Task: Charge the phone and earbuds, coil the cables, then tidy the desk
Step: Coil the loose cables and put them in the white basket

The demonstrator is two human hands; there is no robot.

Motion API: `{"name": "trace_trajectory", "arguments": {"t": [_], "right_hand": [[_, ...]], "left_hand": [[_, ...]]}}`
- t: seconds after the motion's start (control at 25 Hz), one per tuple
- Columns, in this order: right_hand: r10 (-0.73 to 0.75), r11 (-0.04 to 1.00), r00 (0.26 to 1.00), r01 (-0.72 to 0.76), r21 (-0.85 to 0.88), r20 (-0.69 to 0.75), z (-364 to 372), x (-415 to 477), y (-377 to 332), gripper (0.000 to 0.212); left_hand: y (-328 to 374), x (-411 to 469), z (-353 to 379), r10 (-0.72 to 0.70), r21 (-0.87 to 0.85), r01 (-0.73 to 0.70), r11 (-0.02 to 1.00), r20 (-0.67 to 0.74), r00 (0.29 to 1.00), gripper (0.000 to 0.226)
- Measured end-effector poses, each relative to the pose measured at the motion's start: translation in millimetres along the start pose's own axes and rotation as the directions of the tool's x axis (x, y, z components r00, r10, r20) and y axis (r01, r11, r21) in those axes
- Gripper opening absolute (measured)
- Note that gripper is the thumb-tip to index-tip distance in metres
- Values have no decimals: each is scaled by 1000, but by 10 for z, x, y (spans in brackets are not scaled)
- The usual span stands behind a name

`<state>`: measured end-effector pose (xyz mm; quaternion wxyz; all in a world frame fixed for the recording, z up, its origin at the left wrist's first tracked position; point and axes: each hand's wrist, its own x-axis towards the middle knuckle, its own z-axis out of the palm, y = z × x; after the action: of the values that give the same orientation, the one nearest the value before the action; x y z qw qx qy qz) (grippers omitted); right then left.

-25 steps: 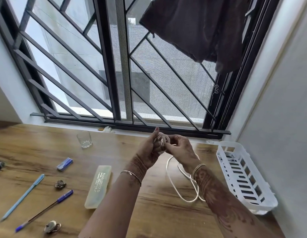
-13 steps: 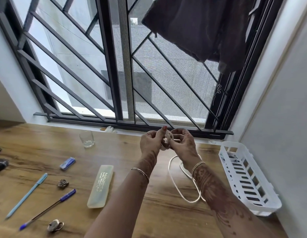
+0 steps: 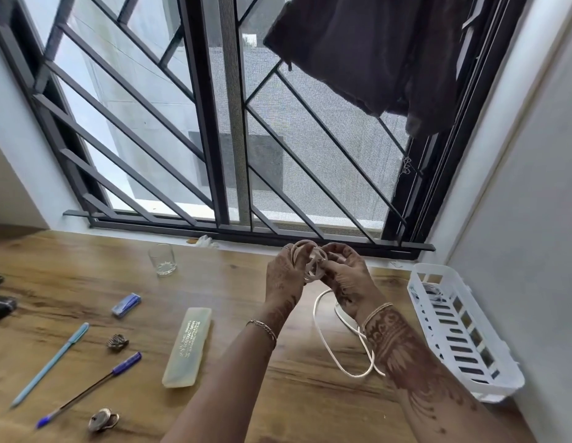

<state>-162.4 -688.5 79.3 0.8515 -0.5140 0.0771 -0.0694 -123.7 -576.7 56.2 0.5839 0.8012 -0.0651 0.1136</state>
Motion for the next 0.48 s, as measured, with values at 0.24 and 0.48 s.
{"name": "trace_trajectory", "arguments": {"t": [0.24, 0.48], "right_hand": [[26, 979, 1000, -23, 201, -9, 1, 30, 42, 29], [-108, 994, 994, 107, 28, 32, -73, 67, 116, 29]], "left_hand": [[19, 10, 0, 31, -4, -31, 1000, 2, 1000, 31], [41, -4, 13, -65, -175, 72, 982, 45, 997, 33]]}}
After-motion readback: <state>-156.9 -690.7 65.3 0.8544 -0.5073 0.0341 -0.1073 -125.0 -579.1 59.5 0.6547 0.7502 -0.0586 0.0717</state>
